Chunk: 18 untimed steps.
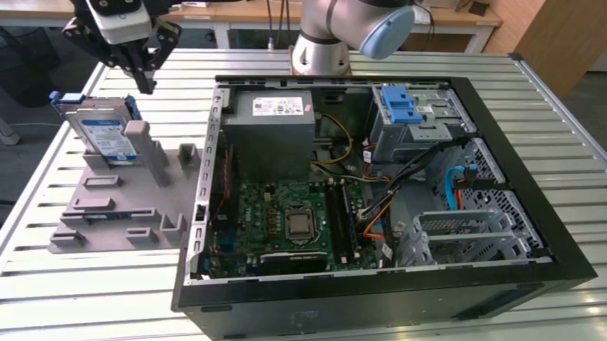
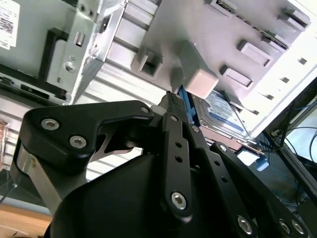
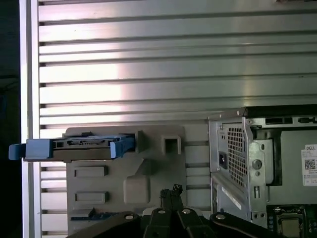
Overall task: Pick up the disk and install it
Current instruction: 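Reach for the disk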
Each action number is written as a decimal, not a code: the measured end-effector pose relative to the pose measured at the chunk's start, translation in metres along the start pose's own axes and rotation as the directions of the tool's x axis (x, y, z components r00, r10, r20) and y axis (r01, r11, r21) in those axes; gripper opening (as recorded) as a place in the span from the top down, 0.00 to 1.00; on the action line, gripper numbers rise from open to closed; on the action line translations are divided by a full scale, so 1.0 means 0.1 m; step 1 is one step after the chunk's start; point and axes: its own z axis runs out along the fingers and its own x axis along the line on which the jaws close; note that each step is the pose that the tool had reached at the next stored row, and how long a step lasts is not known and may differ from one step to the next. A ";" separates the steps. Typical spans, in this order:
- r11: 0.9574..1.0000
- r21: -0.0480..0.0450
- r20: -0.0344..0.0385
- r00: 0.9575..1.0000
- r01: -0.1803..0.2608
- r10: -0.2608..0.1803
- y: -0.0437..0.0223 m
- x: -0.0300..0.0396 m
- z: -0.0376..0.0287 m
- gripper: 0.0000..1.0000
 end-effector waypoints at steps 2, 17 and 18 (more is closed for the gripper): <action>1.000 0.000 -0.001 1.000 0.000 0.000 0.005 0.091 0.006 0.89; 1.000 0.000 -0.001 1.000 0.000 0.000 0.019 0.316 0.017 0.89; 1.000 0.000 -0.001 1.000 0.000 0.000 0.019 0.316 0.017 0.89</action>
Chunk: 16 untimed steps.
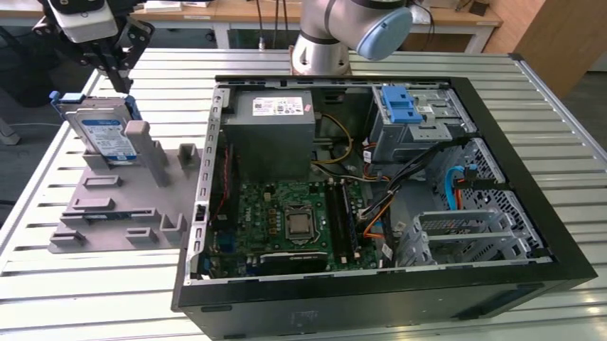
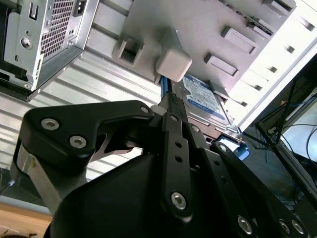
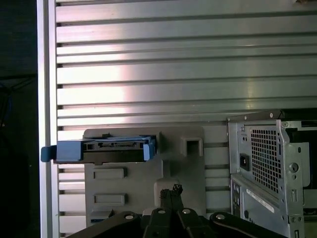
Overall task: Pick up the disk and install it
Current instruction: 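Reach for the disk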
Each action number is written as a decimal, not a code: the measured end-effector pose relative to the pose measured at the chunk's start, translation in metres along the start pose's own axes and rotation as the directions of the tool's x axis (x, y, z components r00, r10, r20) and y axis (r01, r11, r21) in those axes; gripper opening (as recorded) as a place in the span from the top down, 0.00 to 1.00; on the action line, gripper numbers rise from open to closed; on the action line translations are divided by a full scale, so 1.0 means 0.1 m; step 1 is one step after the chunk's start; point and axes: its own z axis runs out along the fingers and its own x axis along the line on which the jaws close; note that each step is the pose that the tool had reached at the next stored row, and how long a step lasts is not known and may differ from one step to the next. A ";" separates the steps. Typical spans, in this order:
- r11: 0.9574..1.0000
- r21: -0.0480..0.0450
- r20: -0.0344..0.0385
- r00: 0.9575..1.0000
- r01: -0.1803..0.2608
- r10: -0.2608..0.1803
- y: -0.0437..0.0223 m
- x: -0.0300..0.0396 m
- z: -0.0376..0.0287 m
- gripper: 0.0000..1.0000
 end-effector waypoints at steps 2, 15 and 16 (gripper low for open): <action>1.000 0.000 0.000 1.000 0.000 0.000 0.000 0.002 0.000 0.89; 1.000 0.000 0.000 1.000 0.000 0.000 0.002 0.152 0.004 0.89; 1.000 0.000 0.000 1.000 0.000 0.000 0.002 0.166 0.005 0.89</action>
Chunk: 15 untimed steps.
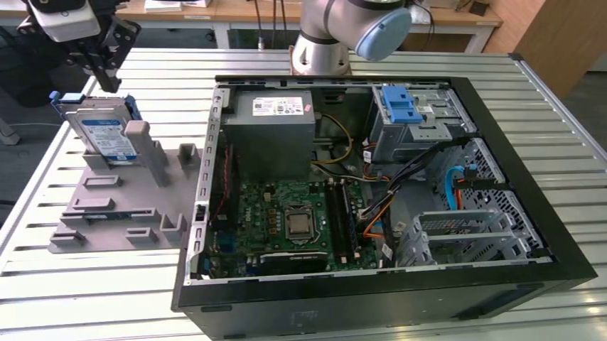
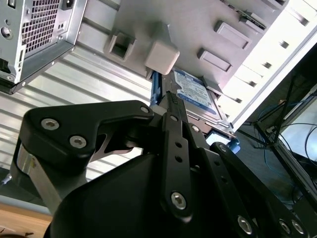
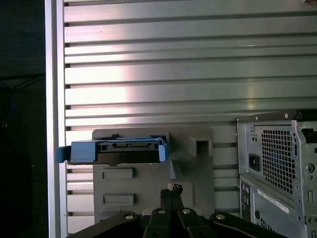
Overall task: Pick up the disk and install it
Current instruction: 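Reach for the disk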
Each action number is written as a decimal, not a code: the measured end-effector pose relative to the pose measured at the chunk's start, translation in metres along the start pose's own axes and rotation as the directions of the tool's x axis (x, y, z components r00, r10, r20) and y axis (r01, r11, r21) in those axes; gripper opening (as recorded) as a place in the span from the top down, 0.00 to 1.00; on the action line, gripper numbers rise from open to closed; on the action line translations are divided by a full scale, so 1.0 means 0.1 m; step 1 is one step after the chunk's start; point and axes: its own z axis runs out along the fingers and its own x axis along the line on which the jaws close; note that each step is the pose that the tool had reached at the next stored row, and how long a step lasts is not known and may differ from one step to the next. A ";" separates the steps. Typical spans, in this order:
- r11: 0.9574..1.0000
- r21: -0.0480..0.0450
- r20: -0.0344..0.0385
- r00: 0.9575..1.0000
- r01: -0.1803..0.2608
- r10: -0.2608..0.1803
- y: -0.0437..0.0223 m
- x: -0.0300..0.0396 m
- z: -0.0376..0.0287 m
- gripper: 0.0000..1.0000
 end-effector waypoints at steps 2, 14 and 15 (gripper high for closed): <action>1.000 0.000 0.000 1.000 0.000 0.000 0.000 0.031 0.001 0.89; 1.000 0.001 -0.001 1.000 0.018 -0.018 0.077 0.245 0.018 0.89; 1.000 0.001 -0.001 1.000 0.023 -0.023 0.076 0.265 0.021 0.89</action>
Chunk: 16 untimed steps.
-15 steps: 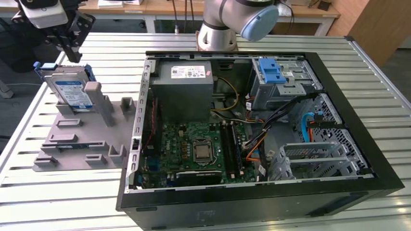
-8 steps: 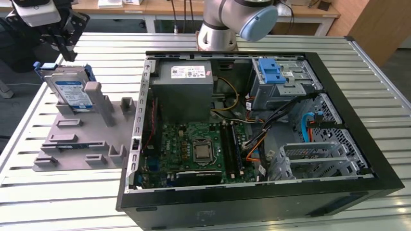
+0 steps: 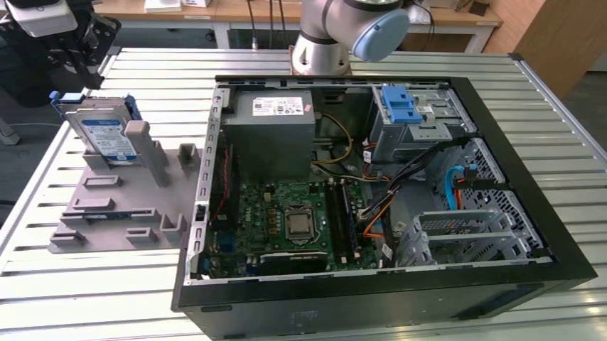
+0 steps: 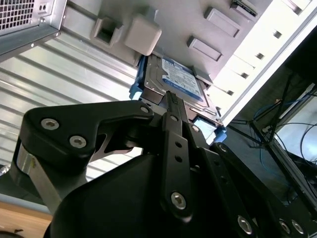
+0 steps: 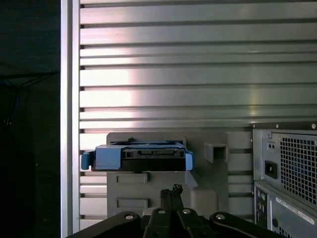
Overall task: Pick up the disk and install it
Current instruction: 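Reach for the disk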
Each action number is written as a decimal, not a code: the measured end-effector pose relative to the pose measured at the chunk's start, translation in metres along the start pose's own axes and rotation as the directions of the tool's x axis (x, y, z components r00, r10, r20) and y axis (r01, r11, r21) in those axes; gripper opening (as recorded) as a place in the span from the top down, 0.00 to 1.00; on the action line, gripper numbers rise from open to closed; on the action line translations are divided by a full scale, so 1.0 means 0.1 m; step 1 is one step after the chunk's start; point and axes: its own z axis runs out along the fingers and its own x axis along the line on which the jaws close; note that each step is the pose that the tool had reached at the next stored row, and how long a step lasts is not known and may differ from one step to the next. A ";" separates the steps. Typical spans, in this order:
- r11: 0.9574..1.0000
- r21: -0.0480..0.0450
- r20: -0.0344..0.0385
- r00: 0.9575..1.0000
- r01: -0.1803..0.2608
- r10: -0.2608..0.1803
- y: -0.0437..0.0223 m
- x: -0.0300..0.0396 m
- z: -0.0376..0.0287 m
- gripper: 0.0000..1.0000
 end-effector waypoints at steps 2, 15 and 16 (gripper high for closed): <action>1.000 0.000 0.000 1.000 0.006 -0.006 0.001 0.048 0.006 0.89; 1.000 0.000 0.000 1.000 0.011 -0.011 0.004 0.114 0.010 0.89; 1.000 0.001 0.000 1.000 0.011 -0.011 0.004 0.117 0.009 0.89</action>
